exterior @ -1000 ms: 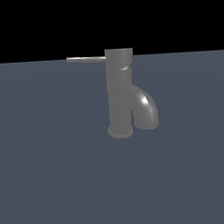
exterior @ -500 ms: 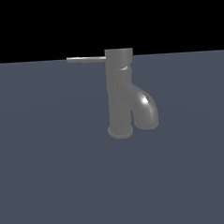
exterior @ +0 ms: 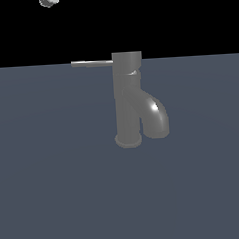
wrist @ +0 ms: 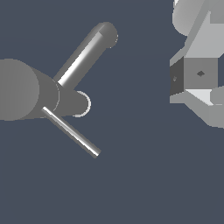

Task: Turn on the faucet by rotating a designated handle.

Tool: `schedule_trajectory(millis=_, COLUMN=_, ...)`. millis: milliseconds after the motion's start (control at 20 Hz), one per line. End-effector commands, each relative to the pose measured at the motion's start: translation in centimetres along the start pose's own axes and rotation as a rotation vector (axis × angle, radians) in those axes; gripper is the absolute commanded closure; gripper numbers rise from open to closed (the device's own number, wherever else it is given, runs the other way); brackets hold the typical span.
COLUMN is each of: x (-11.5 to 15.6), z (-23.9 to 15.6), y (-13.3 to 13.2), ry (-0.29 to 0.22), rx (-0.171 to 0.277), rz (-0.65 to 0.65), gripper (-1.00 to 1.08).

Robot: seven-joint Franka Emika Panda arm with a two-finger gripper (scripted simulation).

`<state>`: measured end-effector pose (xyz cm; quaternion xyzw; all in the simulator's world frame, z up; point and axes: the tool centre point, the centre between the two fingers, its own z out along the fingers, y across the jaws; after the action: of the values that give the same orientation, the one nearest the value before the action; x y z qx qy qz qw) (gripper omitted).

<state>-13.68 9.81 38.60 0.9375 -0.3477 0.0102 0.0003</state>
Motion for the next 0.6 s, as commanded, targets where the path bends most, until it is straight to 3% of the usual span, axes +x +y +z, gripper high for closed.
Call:
schedule_trajectory(millis=0, x=0.5, z=0.8, y=-1.1, ry=-0.002, rx=0.0, rz=0.054, gripper=1.08)
schedule_trajectory(millis=550, x=3.6, z=4.4, y=-5.4, ry=-0.01, rx=-0.002, rz=0.283, gripper=1.08)
